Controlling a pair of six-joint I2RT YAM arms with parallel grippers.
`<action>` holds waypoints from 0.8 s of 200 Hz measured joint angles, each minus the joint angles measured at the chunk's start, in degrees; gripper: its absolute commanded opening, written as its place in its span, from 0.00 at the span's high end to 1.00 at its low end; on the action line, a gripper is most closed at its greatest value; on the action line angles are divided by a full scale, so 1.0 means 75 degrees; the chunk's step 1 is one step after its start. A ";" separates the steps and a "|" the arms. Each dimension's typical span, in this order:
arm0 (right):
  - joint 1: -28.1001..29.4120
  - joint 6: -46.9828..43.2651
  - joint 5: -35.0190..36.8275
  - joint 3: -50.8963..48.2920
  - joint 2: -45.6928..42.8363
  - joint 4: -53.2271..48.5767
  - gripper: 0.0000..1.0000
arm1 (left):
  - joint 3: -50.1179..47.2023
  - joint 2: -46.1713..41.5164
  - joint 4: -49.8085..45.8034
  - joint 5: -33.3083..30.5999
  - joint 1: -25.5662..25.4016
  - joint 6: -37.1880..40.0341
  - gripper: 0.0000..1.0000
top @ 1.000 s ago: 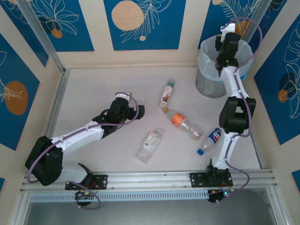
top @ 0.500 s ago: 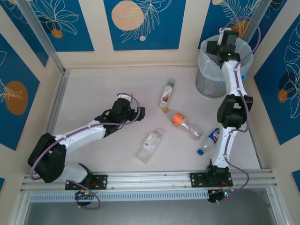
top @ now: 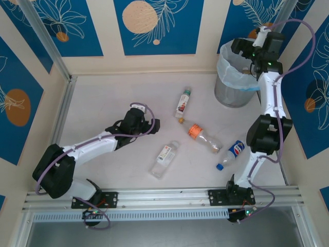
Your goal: Put the plastic bottles in the bin
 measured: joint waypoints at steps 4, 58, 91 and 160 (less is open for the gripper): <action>-0.0041 0.0085 -0.0047 -0.0122 -0.0102 0.0079 0.00 | 0.0020 0.0009 -0.0017 0.0020 0.0000 0.0015 0.01; -0.0082 0.0915 -0.0154 -0.1652 -0.1262 0.0507 0.01 | 0.0519 0.0146 -0.0694 0.0796 0.0000 0.0318 0.01; -0.0064 0.1306 -0.0122 -0.2503 -0.2186 0.0460 0.01 | 0.0603 0.0187 -0.1317 0.1148 -0.0038 0.0335 0.01; 0.0478 0.1859 -0.0545 -0.4817 -0.4546 0.0475 0.00 | 0.0603 0.0006 -0.2547 0.1023 -0.0848 0.0149 0.01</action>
